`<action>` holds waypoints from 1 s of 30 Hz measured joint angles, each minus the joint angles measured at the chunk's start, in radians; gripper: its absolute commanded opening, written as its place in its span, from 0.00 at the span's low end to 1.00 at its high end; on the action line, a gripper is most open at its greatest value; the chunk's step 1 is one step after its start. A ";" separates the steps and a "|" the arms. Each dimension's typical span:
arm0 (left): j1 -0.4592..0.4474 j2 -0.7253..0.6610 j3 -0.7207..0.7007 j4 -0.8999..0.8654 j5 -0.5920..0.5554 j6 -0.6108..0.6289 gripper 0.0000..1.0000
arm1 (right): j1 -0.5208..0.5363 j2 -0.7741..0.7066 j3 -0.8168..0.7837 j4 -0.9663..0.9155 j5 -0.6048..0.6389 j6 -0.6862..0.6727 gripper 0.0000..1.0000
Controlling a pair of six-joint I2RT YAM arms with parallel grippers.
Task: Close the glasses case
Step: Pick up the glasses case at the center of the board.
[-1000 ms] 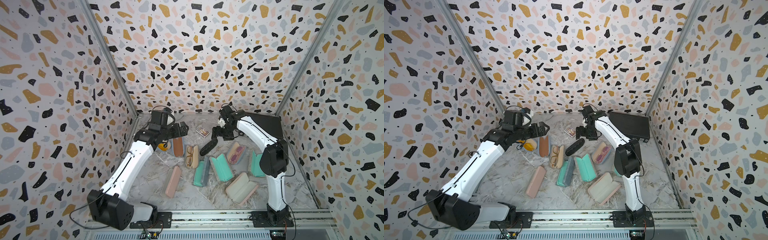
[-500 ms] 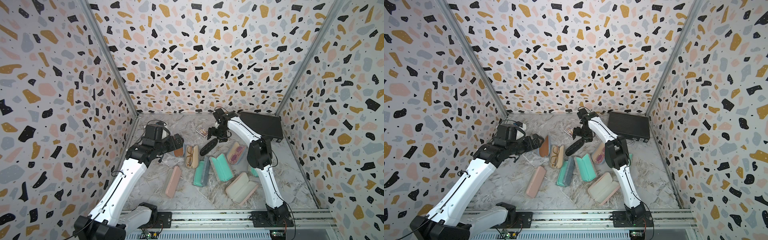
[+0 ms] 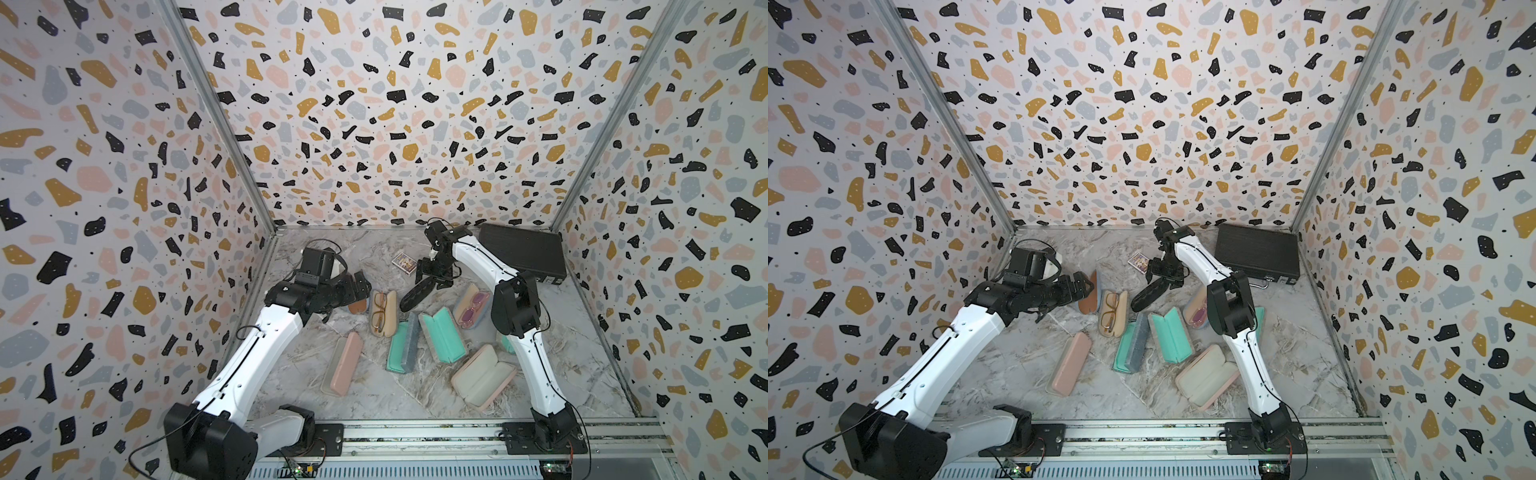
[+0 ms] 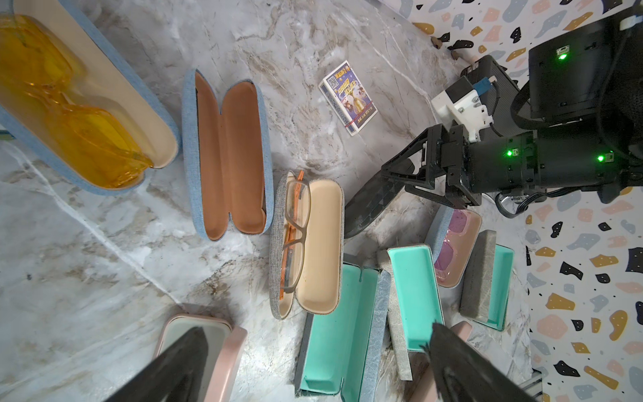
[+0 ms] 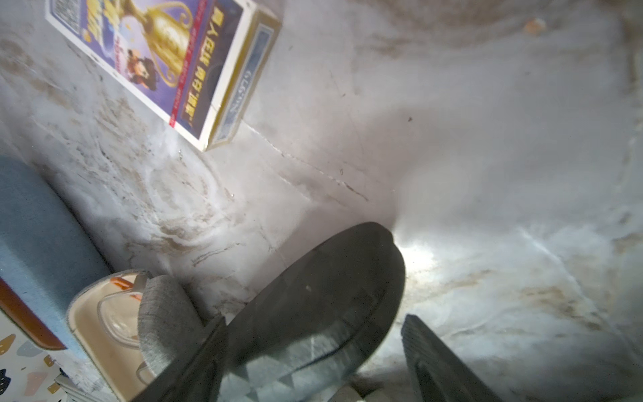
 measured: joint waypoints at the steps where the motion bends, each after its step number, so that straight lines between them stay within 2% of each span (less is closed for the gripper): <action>1: 0.000 0.006 0.000 0.001 0.002 0.003 1.00 | 0.000 0.000 -0.006 0.003 -0.004 0.002 0.74; 8: 0.000 0.040 0.000 0.005 0.035 0.014 0.97 | 0.000 0.000 -0.047 0.021 -0.024 0.011 0.69; 10: 0.001 0.041 0.000 0.008 0.043 0.016 0.96 | 0.000 0.000 -0.047 0.026 -0.026 0.014 0.59; 13: 0.001 0.041 0.000 0.007 0.048 0.020 0.96 | 0.000 0.000 -0.047 0.031 -0.031 0.017 0.37; 16: 0.003 0.042 0.000 0.007 0.051 0.027 0.96 | 0.000 0.000 -0.047 0.041 -0.037 0.029 0.26; 24: 0.007 0.058 0.001 0.005 0.051 0.047 0.96 | -0.024 0.005 -0.026 0.040 -0.037 0.027 0.19; 30: 0.012 0.100 0.013 -0.002 0.051 0.066 0.96 | -0.112 0.016 0.051 0.037 -0.043 0.014 0.18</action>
